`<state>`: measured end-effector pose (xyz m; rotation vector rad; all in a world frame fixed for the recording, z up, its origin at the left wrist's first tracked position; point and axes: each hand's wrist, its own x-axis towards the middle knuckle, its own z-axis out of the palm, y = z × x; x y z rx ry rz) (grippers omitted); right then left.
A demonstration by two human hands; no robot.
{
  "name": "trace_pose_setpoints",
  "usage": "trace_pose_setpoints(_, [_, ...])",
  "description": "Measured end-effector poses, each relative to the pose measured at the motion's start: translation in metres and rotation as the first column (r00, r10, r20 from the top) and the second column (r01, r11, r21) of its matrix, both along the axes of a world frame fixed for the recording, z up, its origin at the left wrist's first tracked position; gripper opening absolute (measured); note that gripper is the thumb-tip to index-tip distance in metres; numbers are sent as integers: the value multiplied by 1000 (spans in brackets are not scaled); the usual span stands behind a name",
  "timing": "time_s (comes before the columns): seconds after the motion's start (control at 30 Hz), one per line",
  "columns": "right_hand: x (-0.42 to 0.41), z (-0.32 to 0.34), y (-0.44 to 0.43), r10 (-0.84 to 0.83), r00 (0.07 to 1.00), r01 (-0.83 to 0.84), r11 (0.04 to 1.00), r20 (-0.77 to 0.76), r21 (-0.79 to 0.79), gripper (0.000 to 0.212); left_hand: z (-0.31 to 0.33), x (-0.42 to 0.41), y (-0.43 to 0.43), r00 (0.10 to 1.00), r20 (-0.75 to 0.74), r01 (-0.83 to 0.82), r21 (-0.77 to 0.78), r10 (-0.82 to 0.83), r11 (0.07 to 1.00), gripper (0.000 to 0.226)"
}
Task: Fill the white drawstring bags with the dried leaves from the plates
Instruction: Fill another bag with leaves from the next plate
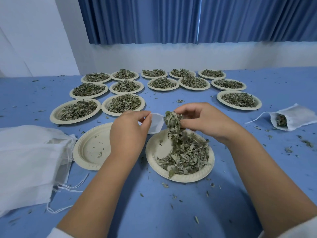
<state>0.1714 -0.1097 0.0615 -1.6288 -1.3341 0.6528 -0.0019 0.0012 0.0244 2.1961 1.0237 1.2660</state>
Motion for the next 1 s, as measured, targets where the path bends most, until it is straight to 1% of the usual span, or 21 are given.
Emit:
trace_pose_setpoints(0.13, [-1,-3,4,44,978,-44,999,-205,8,12,4,9,-6,997,-65,37,-12,-38,999,15])
trace_pose_setpoints(0.2, [-2,-5,6,64,937,-54,998,-344,38,15,4,12,-8,993,-107,43,-50,-48,998,17])
trace_pose_setpoints(0.27, [-3,-9,10,91,893,-52,994,-440,98,14,3,14,-9,992,-108,54,-94,-64,994,19])
trace_pose_setpoints(0.33, [-8,-11,14,125,856,-61,988,-501,143,22,3,14,-9,994,-80,64,-126,-75,990,19])
trace_pose_setpoints(0.43, [-13,-14,17,157,827,-74,982,-539,173,22,5,13,-10,996,-37,77,-181,-85,981,18])
trace_pose_setpoints(0.5, [-15,-14,18,131,849,-50,984,-512,169,21,5,12,-11,995,-4,92,-231,-96,969,16])
trace_pose_setpoints(0.57, [-13,-16,18,94,872,-16,986,-479,165,26,5,11,-10,993,51,119,-296,-109,948,13])
trace_pose_setpoints(0.63, [-10,-17,17,64,892,10,987,-447,162,34,5,10,-10,988,105,144,-356,-114,923,21])
trace_pose_setpoints(0.67, [-9,-17,17,39,905,29,988,-424,152,34,5,9,-9,985,132,154,-389,-111,908,22])
trace_pose_setpoints(0.77, [-7,-19,18,-46,950,87,989,-309,120,21,6,9,-9,976,191,184,-462,-105,867,22])
trace_pose_setpoints(0.87, [-9,-19,17,-86,971,113,987,-223,114,23,6,10,-9,968,236,197,-509,-84,838,22])
trace_pose_setpoints(1.0, [-12,-15,13,-61,992,73,990,-106,119,28,5,11,-10,958,275,223,-524,-85,822,25])
